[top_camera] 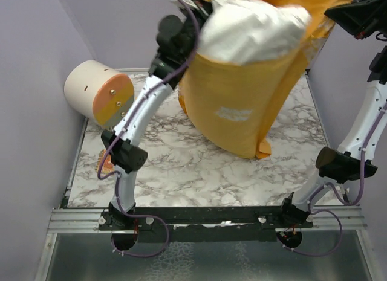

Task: Put the pillow into the pillowcase
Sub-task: Stuff the pillow into the pillowcase.

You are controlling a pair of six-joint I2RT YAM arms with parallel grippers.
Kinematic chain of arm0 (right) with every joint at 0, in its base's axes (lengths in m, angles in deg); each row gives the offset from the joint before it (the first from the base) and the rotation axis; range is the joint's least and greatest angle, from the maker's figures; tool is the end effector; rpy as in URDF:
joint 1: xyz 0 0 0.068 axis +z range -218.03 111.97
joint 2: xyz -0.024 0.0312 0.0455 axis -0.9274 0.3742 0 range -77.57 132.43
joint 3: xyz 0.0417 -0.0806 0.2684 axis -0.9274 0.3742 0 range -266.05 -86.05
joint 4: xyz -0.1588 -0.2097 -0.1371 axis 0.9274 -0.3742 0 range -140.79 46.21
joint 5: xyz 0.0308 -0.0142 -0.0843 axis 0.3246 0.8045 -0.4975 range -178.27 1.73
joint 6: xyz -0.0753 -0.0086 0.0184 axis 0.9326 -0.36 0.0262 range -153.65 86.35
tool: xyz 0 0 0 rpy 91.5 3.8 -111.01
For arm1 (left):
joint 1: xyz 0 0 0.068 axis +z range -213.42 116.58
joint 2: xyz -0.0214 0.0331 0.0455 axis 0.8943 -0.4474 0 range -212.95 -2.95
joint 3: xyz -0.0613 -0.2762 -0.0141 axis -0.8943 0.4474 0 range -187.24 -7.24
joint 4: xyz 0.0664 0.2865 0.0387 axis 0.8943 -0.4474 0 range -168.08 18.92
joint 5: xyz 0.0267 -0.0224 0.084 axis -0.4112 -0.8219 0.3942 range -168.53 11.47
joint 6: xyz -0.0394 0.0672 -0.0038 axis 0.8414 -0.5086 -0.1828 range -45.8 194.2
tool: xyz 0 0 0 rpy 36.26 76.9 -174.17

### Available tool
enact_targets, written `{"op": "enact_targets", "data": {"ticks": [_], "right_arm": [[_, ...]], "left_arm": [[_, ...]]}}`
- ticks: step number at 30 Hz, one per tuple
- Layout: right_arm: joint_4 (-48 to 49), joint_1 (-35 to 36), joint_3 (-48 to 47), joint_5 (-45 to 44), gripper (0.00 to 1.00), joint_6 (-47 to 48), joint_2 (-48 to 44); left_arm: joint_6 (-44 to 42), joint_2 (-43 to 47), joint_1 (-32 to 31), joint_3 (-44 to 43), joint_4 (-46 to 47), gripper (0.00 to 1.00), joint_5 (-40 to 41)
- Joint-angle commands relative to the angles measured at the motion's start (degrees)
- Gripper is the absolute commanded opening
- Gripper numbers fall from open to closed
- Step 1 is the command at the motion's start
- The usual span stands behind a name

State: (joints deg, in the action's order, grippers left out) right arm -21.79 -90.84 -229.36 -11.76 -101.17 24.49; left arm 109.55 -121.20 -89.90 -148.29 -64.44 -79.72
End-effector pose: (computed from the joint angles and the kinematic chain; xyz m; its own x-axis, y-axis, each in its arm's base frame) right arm 0.2928 -0.0528 0.6934 0.0254 0.2232 -0.9744 -0.8802 0.4670 0.0840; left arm 0.4555 -0.2283 0.5893 0.0915 -0.6918 -0.7163 0.6313 0.5965 -0.4956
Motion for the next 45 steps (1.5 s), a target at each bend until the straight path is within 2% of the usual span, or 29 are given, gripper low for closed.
{"op": "enact_targets", "data": {"ticks": [1,4,7,11,15,18,21,22,24,27,29,31,36,38,41,42,45], "right_arm": [[12.36,-0.78,8.87,-5.36,0.0,-7.19,1.24],[9.09,3.27,13.68,-5.76,0.0,-0.33,-5.77],[14.18,4.3,14.02,-4.64,0.0,-3.52,-7.62],[16.75,4.26,11.91,-2.65,0.0,-5.45,-5.9],[20.55,4.28,12.34,-2.27,0.0,-7.77,-4.24],[15.91,4.15,12.29,-3.11,0.0,-3.77,-3.1],[2.57,3.34,12.76,-5.26,0.01,9.73,-2.53],[-0.83,2.99,13.82,-5.73,0.0,11.89,-2.54],[-0.69,2.4,18.19,-5.06,0.01,13.35,-3.25],[9.64,2.4,28.75,-1.34,0.01,7.84,-5.85],[21.71,2.42,35.86,1.09,0.08,1.49,-8.02],[23.6,2.42,40.38,2.5,0.19,2.14,-10.4],[4.97,2.42,44.24,-1.18,0.38,22.44,-16.78],[3.29,2.42,44.01,-1.96,0.48,23.37,-16.81],[9.62,2.42,45.76,-1.52,0.67,15.14,-15.53],[14.48,2.42,47.14,-1.3,0.73,9.8,-15.11],[33.58,2.66,50.86,-0.62,0.81,-10.06,-12.84]], "left_arm": [[-15.97,13.85,-12.06,3.36,8.09,0.0,1.56],[-12.19,9.08,-7.78,-4.17,7.1,0.0,1.41],[-10.65,4.72,-7.45,-10.84,6.51,0.0,1.21],[-10.15,7.88,-6.79,-5.02,10.31,0.0,1.43],[-8.1,11.88,-3.34,0.75,11.79,0.0,1.04],[-5.32,13.28,0.34,2.56,10.99,0.0,-0.86],[-3.21,14.04,3.14,5.05,10.44,0.0,-2.93],[-2.53,14.4,3.74,6.38,10.67,0.0,-3.1],[-1.39,14.96,4.68,9.41,11.65,0.0,-2.4],[1.29,15.62,5.31,14.44,15.8,0.0,-1.84],[3.1,15.44,5.53,16.43,18.47,0.0,-4.15],[4.96,15.65,5.55,19.21,22.7,0.0,-7.63],[9.65,17.16,5.55,24.83,30.61,0.0,-14.03],[11.03,17.44,5.54,25.57,32.11,0.0,-15.48],[12.72,17.55,5.52,25.35,32.67,0.0,-16.81],[13.03,17.63,5.56,25.16,32.58,0.0,-17.09],[13.99,17.68,5.52,24.69,32.33,0.0,-17.49]]}}
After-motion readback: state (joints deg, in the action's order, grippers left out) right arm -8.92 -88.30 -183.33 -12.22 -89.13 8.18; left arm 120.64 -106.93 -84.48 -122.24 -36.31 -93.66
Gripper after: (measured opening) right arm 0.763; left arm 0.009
